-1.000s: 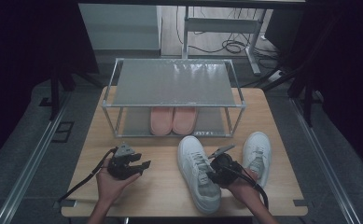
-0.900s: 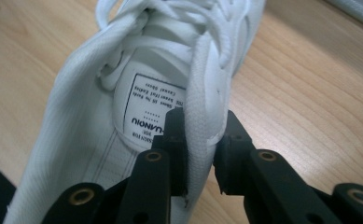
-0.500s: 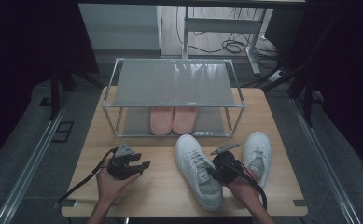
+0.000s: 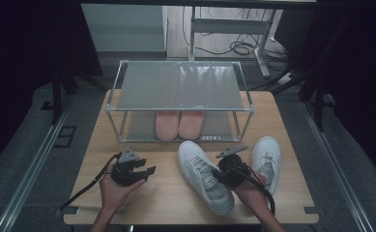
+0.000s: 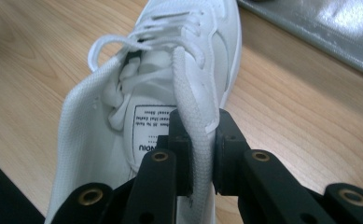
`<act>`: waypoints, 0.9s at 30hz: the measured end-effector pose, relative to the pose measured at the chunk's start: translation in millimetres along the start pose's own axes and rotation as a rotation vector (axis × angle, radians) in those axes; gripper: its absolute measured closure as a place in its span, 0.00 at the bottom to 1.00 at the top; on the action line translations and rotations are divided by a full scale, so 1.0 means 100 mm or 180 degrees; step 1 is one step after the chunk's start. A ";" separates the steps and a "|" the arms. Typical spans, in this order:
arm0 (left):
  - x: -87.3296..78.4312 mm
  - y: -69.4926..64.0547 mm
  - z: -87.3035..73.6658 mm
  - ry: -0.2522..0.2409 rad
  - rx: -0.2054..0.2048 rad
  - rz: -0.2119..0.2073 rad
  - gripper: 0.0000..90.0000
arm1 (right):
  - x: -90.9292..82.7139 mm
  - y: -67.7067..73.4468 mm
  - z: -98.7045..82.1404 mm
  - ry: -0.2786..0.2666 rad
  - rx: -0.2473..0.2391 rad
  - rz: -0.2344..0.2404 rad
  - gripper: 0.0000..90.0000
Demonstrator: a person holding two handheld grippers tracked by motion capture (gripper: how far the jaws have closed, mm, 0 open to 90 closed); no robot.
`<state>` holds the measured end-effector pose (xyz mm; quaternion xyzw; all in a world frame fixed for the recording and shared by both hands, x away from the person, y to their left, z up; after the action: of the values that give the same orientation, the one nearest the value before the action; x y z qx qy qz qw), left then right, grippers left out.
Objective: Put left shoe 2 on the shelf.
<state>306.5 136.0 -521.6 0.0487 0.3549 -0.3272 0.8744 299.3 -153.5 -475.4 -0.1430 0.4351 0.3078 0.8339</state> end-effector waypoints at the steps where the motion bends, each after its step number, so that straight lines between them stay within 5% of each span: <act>1: 0.00 0.00 0.00 -0.0001 -0.0002 -0.0004 0.54 | -0.01 0.00 0.01 -0.0020 -0.0010 0.0016 0.90; 27: -0.10 0.05 0.03 -0.0060 -0.0051 0.0106 0.54 | -0.18 -0.06 0.17 -0.0559 -0.0092 0.0291 0.91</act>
<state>306.2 143.9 -513.4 0.0446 0.3484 -0.3103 0.8834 305.7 -156.6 -451.3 -0.1076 0.3619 0.3632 0.8518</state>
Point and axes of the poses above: each handheld gripper's, and its own axes: x roughly forward along the jaws, z roughly out of its top, y roughly to its left, the point moved 5 cm from there along x, roughly forward along the jaws
